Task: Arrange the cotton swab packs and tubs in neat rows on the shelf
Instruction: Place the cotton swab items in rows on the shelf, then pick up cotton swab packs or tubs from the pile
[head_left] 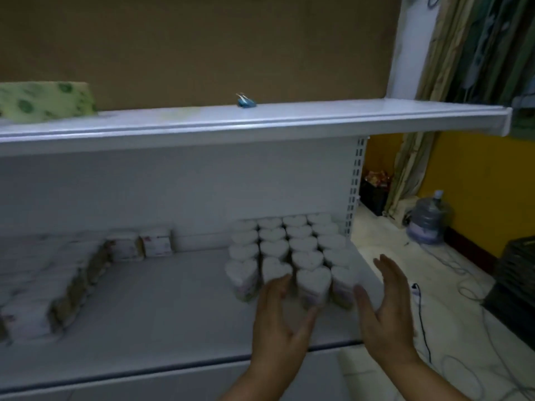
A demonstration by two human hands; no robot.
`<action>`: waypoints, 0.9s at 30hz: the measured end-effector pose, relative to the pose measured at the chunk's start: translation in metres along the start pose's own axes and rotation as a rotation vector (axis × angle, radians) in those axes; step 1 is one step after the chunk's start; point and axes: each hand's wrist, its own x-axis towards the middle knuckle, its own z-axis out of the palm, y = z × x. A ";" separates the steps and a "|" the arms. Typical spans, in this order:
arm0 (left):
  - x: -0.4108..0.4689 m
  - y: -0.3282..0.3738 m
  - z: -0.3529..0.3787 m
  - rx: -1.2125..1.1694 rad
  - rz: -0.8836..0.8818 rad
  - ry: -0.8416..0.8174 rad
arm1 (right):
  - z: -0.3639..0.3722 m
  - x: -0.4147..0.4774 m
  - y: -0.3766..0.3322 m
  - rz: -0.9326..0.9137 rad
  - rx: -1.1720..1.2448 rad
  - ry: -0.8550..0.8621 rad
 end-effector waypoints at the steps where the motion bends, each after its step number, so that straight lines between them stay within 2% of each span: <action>1: 0.002 0.003 -0.019 0.011 0.066 -0.003 | 0.004 0.000 -0.021 -0.065 0.008 0.006; 4: 0.030 0.011 -0.100 0.124 0.196 0.008 | 0.044 -0.001 -0.096 -0.250 -0.016 -0.100; 6: 0.051 0.014 -0.175 0.267 0.206 -0.007 | 0.085 -0.009 -0.154 -0.373 -0.108 -0.301; 9: 0.061 -0.005 -0.304 0.620 0.168 -0.053 | 0.159 -0.037 -0.238 -0.547 -0.249 -0.625; 12: 0.041 -0.045 -0.433 0.994 -0.010 -0.175 | 0.222 -0.077 -0.331 -0.696 -0.333 -0.763; 14: 0.019 -0.070 -0.506 1.100 -0.182 -0.186 | 0.258 -0.105 -0.389 -0.775 -0.311 -0.809; 20: -0.062 -0.125 -0.639 0.983 -0.532 -0.086 | 0.358 -0.190 -0.485 -0.855 -0.270 -0.952; 27: -0.102 -0.196 -0.736 0.905 -0.746 -0.077 | 0.476 -0.262 -0.529 -0.992 -0.347 -1.132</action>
